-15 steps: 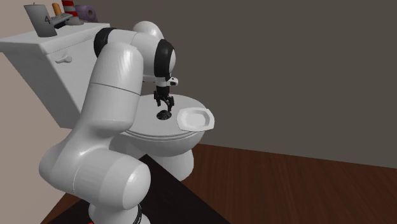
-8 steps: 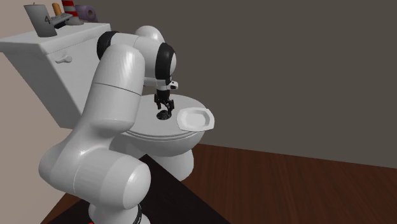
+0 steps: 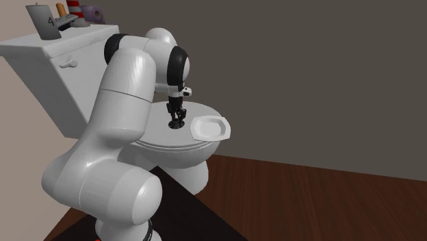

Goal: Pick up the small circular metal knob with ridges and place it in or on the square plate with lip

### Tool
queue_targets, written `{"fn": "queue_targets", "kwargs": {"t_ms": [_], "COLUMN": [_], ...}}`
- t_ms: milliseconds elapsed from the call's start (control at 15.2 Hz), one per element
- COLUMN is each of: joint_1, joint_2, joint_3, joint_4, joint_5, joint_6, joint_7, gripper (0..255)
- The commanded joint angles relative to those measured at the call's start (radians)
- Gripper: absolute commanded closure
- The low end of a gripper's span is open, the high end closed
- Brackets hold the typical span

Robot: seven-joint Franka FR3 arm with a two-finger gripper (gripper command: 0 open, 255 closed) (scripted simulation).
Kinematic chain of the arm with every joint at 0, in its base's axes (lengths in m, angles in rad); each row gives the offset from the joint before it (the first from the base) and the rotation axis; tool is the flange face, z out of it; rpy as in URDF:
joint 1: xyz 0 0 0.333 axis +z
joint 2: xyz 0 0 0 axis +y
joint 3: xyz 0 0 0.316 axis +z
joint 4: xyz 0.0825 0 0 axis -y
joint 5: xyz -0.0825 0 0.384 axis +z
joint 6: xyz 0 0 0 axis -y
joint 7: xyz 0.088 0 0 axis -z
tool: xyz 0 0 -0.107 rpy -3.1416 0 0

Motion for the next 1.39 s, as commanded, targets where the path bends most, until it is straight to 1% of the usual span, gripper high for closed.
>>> {"fn": "queue_targets", "kwargs": {"t_ms": [0,396,1320], "joint_1": [0.0,0.0,-0.02], "joint_2": [0.0,0.0,-0.12], "joint_3": [0.0,0.0,0.029], "joint_4": [0.0,0.0,0.003], "joint_5": [0.0,0.0,0.035], "joint_6": [0.0,0.0,-0.121], "joint_7": [0.0,0.0,-0.015], "gripper": [255,255,255]}}
